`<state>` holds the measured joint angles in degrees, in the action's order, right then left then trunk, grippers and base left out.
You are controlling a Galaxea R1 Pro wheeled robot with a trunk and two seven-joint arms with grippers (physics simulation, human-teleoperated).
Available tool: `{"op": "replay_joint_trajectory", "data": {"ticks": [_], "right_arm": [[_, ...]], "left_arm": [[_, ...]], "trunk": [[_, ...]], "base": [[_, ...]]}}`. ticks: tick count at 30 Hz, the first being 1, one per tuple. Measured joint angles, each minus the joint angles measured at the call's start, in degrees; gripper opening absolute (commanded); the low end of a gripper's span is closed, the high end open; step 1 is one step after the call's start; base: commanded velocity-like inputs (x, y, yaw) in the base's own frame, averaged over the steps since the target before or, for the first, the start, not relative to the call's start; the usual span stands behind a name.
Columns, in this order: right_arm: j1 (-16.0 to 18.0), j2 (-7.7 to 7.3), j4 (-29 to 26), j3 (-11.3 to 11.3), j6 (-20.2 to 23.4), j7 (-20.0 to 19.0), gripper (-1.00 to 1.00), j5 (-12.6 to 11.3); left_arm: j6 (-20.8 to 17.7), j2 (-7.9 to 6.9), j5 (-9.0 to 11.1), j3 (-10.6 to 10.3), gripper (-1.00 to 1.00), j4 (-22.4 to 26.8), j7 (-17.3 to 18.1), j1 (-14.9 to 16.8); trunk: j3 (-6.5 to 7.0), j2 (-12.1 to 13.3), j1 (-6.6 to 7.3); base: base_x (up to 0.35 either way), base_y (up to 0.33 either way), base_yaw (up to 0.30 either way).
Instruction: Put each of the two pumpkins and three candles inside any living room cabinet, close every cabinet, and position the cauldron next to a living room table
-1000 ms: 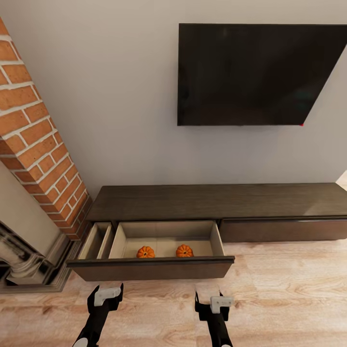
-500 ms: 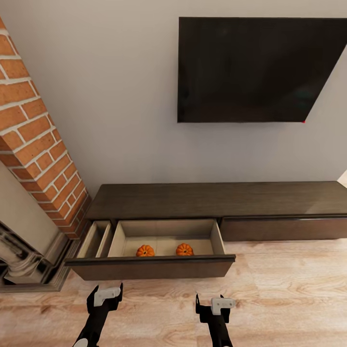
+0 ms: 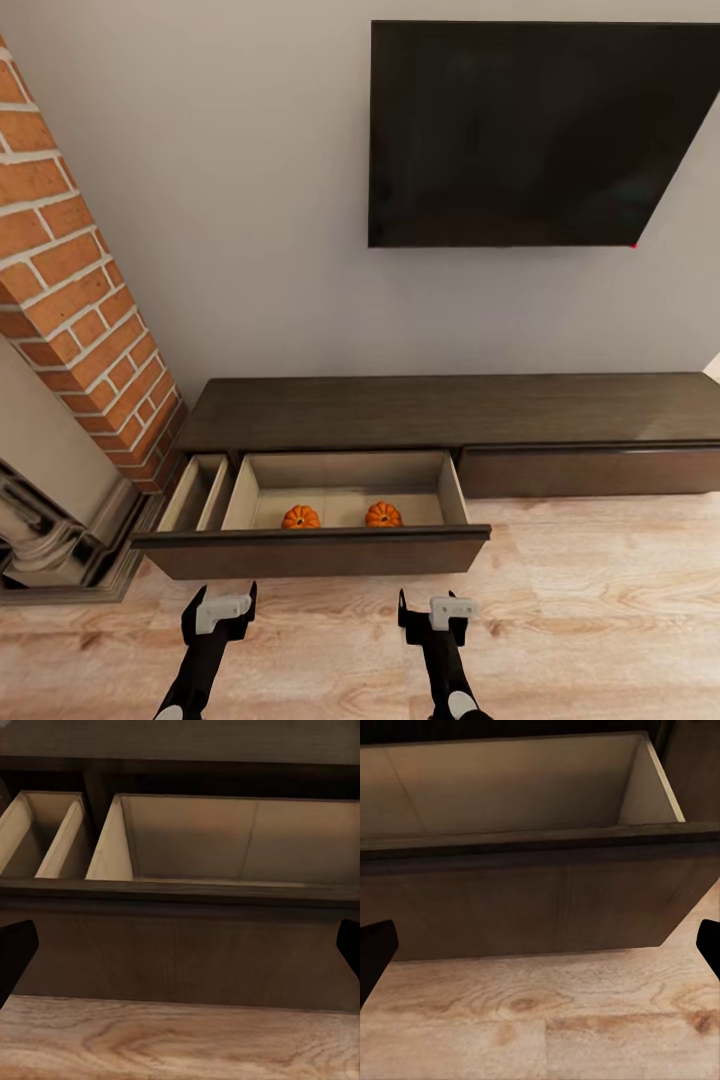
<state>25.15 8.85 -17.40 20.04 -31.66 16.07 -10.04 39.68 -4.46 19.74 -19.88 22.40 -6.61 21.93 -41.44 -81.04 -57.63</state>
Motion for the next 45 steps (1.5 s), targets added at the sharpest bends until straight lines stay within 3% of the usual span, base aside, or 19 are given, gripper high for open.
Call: {"op": "replay_joint_trajectory", "data": {"ticks": [7, 13, 17, 31, 38, 45], "right_arm": [[0.2, 0.02, 0.2, -0.1, 0.0, 0.0, 1.00, -0.1], [0.2, 0.04, 0.2, -0.1, 0.0, 0.0, 1.00, -0.1], [0.2, 0.03, 0.3, -0.1, 0.0, 0.0, 1.00, -0.1], [0.2, -0.04, 0.2, -0.3, -0.1, 0.0, 1.00, -0.2], [0.2, -0.26, 0.1, -1.4, -0.3, -0.4, 1.00, -2.4], [0.2, -0.29, 0.1, -1.4, -0.3, -0.6, 1.00, -2.8]], "left_arm": [[1.1, 0.03, -0.4, 0.0, 1.00, -0.1, 0.0, 0.0], [1.3, 0.55, -4.3, 0.1, 1.00, -0.1, -2.3, 0.0], [1.3, 0.66, -5.1, 0.1, 1.00, -0.1, -4.1, 0.0], [1.4, 0.67, -5.5, 0.1, 1.00, -0.1, -4.7, 0.0], [1.4, 0.69, -5.5, 0.1, 1.00, -0.1, -4.7, 0.0], [1.4, 0.66, -5.5, 0.1, 1.00, -0.1, -4.7, 0.0]], "trunk": [[-1.26, -2.8, -1.54], [-2.33, -5.2, -2.86], [-3.05, -6.8, -3.74], [-5.57, -12.4, -6.81], [-6.82, -15.2, -8.35], [-8.08, -18.1, -9.89]], "base": [[0.000, 0.000, 0.000], [0.000, 0.000, 0.000], [0.000, 0.000, 0.000], [0.000, 0.000, 0.000], [0.000, 0.000, 0.000], [0.000, 0.000, 0.000]]}}
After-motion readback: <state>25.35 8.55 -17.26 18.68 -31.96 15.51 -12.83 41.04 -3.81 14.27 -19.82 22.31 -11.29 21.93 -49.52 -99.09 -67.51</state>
